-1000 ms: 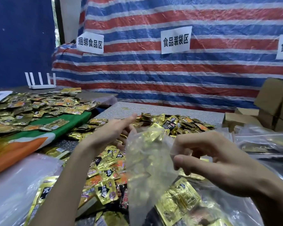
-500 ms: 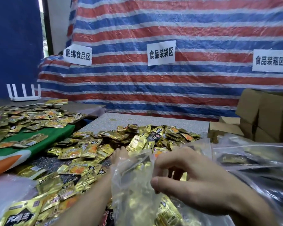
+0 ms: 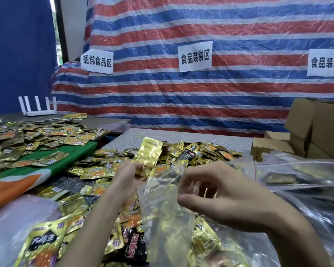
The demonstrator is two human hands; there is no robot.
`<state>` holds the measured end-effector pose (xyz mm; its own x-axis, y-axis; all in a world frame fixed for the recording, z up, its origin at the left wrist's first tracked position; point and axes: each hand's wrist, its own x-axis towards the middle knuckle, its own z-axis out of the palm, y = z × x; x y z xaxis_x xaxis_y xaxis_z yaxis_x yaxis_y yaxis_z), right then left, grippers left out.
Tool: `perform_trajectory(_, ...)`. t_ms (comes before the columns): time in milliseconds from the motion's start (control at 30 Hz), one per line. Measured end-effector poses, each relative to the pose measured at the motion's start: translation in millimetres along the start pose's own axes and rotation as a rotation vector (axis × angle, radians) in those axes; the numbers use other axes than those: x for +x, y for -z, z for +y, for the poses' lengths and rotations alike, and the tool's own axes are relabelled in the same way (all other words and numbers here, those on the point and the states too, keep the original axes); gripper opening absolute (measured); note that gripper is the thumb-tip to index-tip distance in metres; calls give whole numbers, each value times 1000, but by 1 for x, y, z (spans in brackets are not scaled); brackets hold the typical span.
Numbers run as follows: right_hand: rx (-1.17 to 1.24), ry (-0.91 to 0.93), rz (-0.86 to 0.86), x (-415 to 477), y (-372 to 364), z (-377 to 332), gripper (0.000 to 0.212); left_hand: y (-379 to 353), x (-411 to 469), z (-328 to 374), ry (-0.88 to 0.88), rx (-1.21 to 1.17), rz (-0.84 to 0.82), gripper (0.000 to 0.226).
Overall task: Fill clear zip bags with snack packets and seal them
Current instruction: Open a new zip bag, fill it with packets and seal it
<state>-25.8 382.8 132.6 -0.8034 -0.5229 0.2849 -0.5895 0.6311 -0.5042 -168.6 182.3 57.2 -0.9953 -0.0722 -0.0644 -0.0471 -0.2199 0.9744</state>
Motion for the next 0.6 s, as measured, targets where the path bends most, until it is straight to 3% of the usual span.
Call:
perform_trajectory(133,-42,14,-37,2,-7,-5,15,25,-18,40,-163,-235,-111,22)
perform_trajectory(333,13,48,-39,3,-8,-8,14,51,-81,89,-545,-41,-145,37)
perform_trajectory(433,30,68,-8,1,-5,-9,14,52,-106,100,-592,110,-148,30)
perform_trajectory(600,76,107,71,-1,-3,-12,17,41,-115,99,-508,342,-42,18)
